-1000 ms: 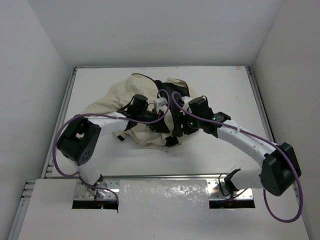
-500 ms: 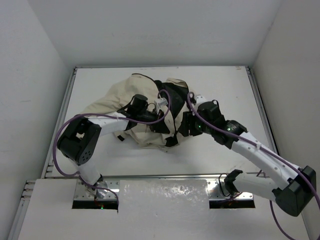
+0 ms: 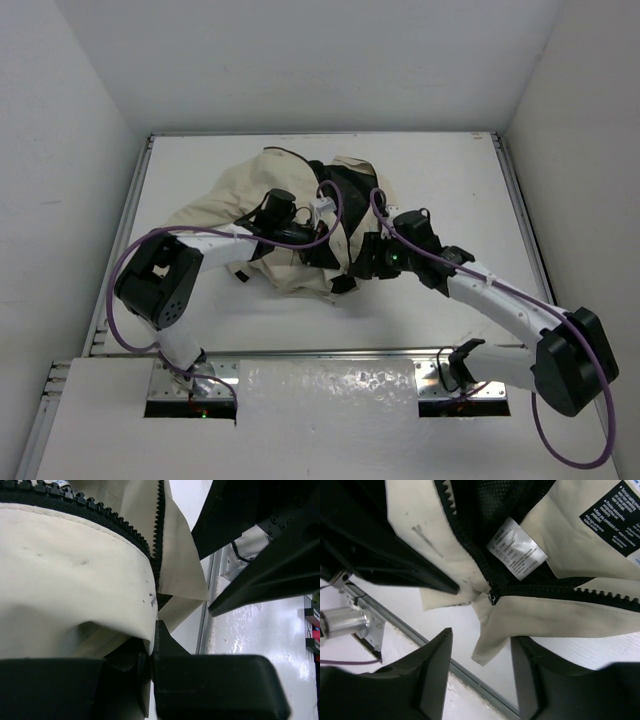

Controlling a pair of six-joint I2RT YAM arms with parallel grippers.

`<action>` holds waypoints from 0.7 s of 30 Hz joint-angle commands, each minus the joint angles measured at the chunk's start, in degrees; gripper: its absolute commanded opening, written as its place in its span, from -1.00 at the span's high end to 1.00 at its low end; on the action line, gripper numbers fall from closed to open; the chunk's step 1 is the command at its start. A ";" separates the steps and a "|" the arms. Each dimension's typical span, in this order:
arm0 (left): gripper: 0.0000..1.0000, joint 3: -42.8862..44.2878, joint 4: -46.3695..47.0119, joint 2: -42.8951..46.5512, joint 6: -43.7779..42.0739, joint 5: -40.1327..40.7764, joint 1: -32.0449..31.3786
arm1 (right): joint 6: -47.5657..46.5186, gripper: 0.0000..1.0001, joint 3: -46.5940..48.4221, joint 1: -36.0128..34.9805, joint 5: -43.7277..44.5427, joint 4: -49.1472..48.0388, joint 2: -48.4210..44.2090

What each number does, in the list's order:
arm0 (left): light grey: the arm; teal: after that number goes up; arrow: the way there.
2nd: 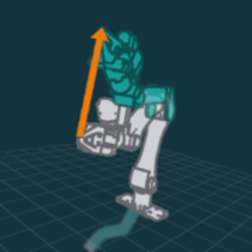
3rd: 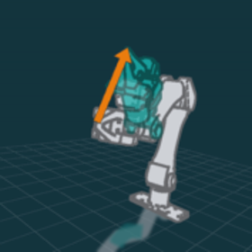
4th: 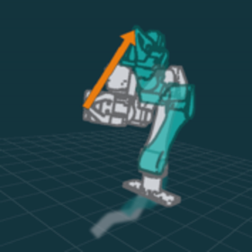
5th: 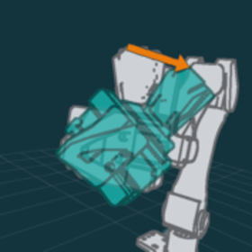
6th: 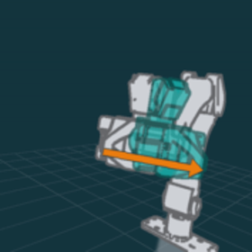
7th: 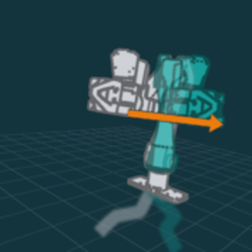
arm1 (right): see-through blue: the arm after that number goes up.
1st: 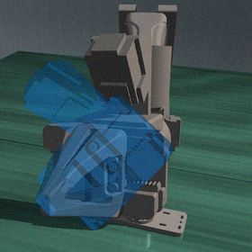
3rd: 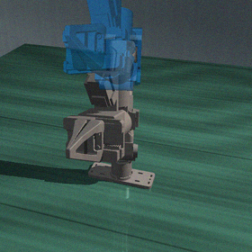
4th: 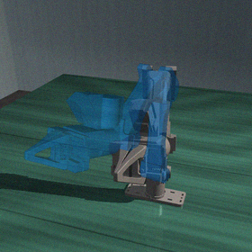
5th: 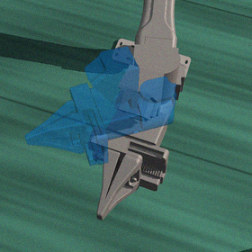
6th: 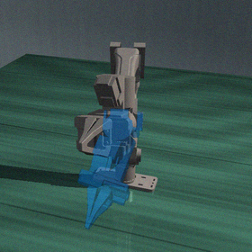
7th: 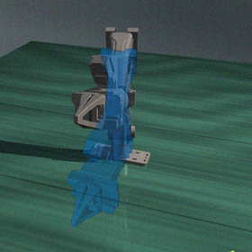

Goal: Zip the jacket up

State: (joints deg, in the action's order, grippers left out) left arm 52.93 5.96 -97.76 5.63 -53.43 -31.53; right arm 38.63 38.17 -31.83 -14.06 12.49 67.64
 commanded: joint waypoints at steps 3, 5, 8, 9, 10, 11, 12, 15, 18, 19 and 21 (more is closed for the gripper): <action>1.00 0.51 1.78 1.16 -0.45 -3.61 -0.46 | -1.79 0.23 -2.13 2.21 -4.65 -6.16 2.58; 1.00 0.42 1.78 1.34 0.00 -4.40 -0.20 | -3.99 0.41 -1.70 2.30 -5.44 -5.99 3.72; 1.00 0.25 1.87 1.51 0.17 -5.89 -0.20 | -8.12 0.73 -0.38 2.30 -5.98 -6.25 4.78; 1.00 0.16 1.87 1.60 0.26 -6.51 -0.20 | -10.05 0.82 0.14 2.30 -5.10 -6.43 5.05; 1.00 0.07 1.78 1.52 0.35 -6.69 -0.20 | -10.94 0.96 0.41 2.30 -4.57 -6.51 5.22; 1.00 0.16 1.69 1.43 0.26 -6.95 -0.29 | -11.73 1.00 1.02 2.30 -3.96 -6.17 5.49; 1.00 0.16 1.34 1.51 0.26 -7.39 -0.11 | -13.56 1.00 1.11 2.30 -3.34 -5.90 5.92; 1.00 0.42 0.29 1.16 0.43 -8.70 0.41 | -18.93 1.00 0.59 2.39 -4.30 -6.34 6.19; 1.00 0.86 -1.46 0.46 0.00 -11.87 1.12 | -24.56 1.00 -0.64 2.57 -4.30 -8.44 5.40; 1.00 1.04 -2.17 0.29 -1.74 -12.57 1.21 | -25.35 1.00 -0.90 3.00 -4.83 -9.41 5.40; 1.00 0.95 -2.62 0.02 -2.29 -12.93 1.12 | -25.71 1.00 -1.43 3.36 -6.49 -13.18 5.57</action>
State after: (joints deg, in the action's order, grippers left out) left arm 52.90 3.90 -97.76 5.56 -61.39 -30.72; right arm 18.37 36.77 -29.34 -18.76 6.59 73.63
